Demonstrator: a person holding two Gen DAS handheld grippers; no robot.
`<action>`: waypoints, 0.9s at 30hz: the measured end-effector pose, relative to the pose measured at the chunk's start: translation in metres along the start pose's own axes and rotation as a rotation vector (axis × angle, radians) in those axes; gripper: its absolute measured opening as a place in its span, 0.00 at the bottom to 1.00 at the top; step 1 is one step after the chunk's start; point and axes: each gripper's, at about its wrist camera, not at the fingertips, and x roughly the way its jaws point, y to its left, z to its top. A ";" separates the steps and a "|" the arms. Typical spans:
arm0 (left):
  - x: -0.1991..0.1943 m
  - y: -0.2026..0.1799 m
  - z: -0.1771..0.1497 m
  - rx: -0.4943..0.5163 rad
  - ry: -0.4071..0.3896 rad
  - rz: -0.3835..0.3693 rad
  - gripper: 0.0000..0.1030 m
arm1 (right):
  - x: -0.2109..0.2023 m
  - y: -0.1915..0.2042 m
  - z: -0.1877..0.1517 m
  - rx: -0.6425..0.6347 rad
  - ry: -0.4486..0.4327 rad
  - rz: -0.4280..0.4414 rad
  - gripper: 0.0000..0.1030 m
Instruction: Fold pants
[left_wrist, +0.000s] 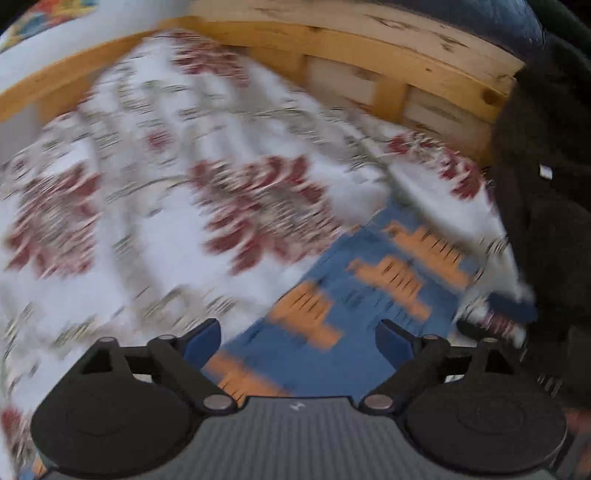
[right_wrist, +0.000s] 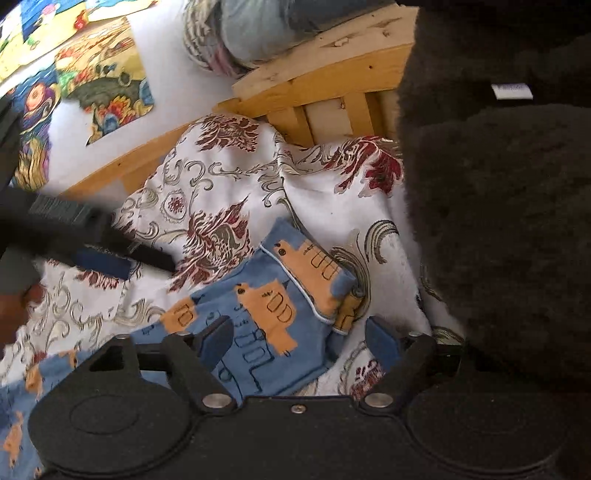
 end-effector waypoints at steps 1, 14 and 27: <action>0.008 -0.007 0.013 -0.003 0.015 -0.015 0.94 | 0.003 -0.002 0.001 0.014 0.006 -0.013 0.61; 0.083 -0.048 0.091 -0.230 0.183 -0.108 0.87 | 0.014 -0.027 0.004 0.179 -0.030 -0.047 0.31; 0.119 -0.019 0.081 -0.449 0.247 -0.126 0.79 | 0.012 0.038 -0.011 -0.357 -0.074 -0.096 0.12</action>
